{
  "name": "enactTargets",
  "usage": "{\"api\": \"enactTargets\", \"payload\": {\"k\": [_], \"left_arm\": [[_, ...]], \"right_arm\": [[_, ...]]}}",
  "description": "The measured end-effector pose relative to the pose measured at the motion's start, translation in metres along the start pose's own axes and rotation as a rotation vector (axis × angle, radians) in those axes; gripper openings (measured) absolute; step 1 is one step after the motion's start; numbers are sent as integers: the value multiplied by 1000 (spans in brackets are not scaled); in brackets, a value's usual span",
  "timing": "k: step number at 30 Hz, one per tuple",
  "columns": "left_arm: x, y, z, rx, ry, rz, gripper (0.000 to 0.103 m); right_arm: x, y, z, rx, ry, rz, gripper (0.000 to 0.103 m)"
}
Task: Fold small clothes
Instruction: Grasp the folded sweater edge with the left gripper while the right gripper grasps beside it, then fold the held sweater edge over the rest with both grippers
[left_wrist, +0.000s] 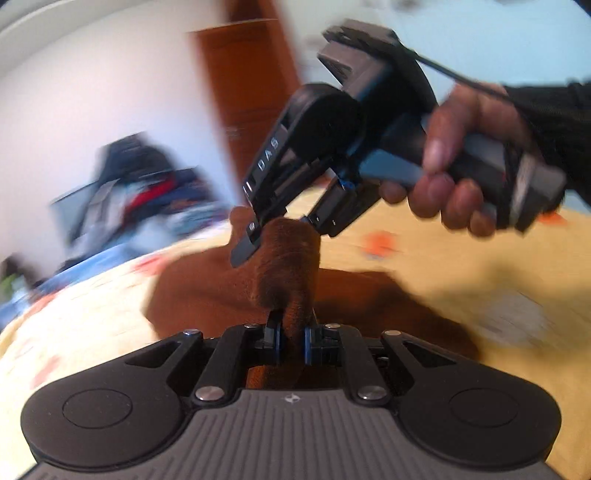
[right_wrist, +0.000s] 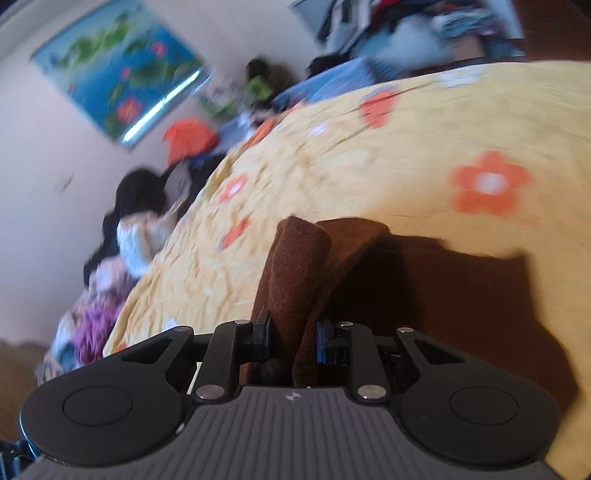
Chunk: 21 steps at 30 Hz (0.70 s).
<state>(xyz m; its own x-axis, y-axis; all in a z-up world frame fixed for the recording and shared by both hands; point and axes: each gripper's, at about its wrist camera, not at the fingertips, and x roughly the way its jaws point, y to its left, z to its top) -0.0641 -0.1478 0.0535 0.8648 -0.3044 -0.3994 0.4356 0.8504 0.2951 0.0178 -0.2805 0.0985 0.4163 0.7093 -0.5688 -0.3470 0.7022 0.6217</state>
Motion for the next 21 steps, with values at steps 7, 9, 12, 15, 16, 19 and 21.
{"api": "enactTargets", "payload": {"k": [7, 9, 12, 15, 16, 19, 21], "left_arm": [[5, -26, -25, 144, 39, -129, 14], [-2, -19, -25, 147, 32, -169, 16], [-17, -16, -32, 165, 35, -167, 26], [-25, -23, -36, 174, 36, -141, 42], [-30, -31, -35, 172, 30, -128, 54], [-42, -28, -42, 132, -16, -89, 81], [-35, -16, -46, 69, -9, -84, 81]], "right_arm": [[-6, -93, -65, 338, -69, 50, 46], [-2, -89, -61, 331, -85, 75, 59], [9, -86, -50, 312, -77, 67, 60], [9, -81, -43, 251, -78, 16, 16], [1, -81, -41, 228, -91, 10, 17], [-21, -87, -45, 201, -148, 20, 16], [-17, -107, -50, 242, -138, -38, 16]]}}
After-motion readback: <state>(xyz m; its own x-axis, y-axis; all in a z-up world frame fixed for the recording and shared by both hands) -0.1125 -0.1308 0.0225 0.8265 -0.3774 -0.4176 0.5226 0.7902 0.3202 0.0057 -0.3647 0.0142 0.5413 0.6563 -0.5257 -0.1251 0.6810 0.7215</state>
